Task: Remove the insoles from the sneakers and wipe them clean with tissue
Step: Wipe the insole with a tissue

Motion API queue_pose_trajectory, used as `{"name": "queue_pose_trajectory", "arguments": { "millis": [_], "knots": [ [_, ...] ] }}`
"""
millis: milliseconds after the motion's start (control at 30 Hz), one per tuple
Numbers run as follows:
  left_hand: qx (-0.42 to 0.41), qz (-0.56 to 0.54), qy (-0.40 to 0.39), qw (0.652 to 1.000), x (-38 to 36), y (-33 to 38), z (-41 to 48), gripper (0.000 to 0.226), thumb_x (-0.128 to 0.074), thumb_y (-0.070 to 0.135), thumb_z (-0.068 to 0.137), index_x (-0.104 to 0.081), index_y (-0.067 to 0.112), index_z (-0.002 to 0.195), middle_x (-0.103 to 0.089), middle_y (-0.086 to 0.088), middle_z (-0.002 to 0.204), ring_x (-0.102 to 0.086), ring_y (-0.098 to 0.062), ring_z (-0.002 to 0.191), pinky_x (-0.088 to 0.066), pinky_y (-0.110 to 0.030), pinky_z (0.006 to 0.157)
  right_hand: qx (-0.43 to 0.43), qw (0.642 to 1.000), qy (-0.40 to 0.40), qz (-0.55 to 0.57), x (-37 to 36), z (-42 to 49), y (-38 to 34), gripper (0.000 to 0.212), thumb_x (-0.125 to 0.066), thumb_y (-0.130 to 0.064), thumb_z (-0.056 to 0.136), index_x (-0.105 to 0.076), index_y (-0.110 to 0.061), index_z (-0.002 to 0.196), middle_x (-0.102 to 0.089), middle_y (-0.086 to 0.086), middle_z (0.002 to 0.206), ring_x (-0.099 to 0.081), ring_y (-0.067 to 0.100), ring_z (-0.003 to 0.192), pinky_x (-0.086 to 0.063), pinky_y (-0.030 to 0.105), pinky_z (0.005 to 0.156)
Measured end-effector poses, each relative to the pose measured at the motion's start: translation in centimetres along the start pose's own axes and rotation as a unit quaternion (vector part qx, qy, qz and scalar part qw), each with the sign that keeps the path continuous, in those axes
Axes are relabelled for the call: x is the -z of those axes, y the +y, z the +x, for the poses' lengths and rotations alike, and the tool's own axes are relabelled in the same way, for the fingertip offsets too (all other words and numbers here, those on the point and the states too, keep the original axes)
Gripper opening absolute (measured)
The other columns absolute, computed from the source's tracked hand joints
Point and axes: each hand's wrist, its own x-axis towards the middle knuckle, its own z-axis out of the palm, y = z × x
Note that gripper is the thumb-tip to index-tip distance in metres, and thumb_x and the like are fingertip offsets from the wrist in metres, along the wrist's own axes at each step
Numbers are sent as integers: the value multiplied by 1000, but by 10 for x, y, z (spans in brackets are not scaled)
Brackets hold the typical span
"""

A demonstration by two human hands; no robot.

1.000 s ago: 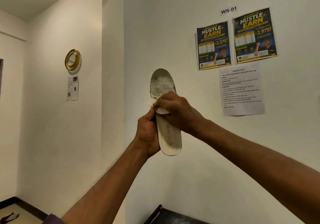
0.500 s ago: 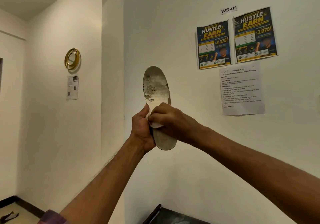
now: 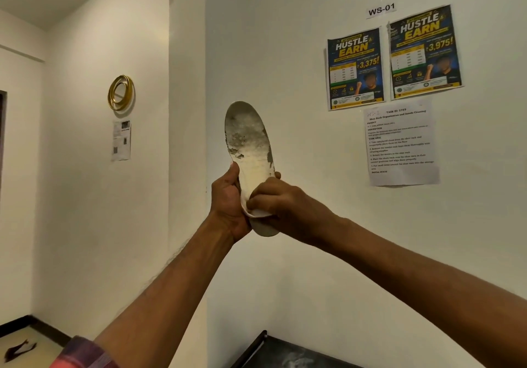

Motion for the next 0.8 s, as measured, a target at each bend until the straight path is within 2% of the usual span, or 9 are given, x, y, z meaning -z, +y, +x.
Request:
{"name": "queue_pose_trajectory", "arguments": {
  "millis": [100,233,333,467,567,700,800],
  "knots": [
    [-13,-5,2,1000,2,2,1,62,-31,55,104,-66,9,125,-72,-18,108,-69,-32,97,-61,-39,81,-25,999,39,4,3,-4,4,20,-82,-2,76,-74,-4,93,-68,12,93,-61,28,82,-49,32,64],
    [-7,32,11,999,4,3,3,69,-28,60,102,-59,8,134,-69,-20,106,-68,-31,95,-58,-39,82,21,1000,8,2,-8,-11,-2,13,-80,-3,80,-72,-2,91,-67,11,90,-58,27,79,-41,29,66],
    [-14,24,12,1000,4,3,5,68,-28,59,103,-62,7,130,-70,-20,104,-68,-32,95,-55,-42,83,-26,999,39,-1,-2,-17,3,20,-83,-4,76,-74,-5,94,-68,11,94,-60,27,83,-45,31,66],
    [-22,40,18,999,5,1,5,68,-25,59,103,-64,8,127,-69,-20,104,-66,-33,91,-54,-42,84,22,999,-22,-9,-6,-24,-8,19,-80,-4,79,-72,-3,96,-67,14,98,-61,32,87,-48,33,67],
    [-28,21,22,999,6,2,6,67,-24,58,103,-66,9,123,-70,-21,103,-65,-34,92,-52,-44,88,-30,1000,0,-1,3,-30,-3,23,-83,-8,77,-73,-7,98,-68,13,103,-63,31,89,-45,26,67],
    [-22,36,25,999,5,-2,7,68,-26,61,102,-66,9,123,-69,-20,103,-66,-33,90,-50,-44,88,20,997,-71,-33,-7,-35,-13,23,-79,-9,81,-71,-9,102,-67,11,106,-60,32,95,-51,37,73],
    [-20,13,23,999,4,-2,7,68,-26,60,103,-64,8,125,-68,-21,104,-63,-35,92,-48,-47,92,-23,999,-23,-32,7,-32,2,21,-80,-8,80,-72,-9,99,-67,12,100,-62,33,85,-50,38,64]
  ]
}}
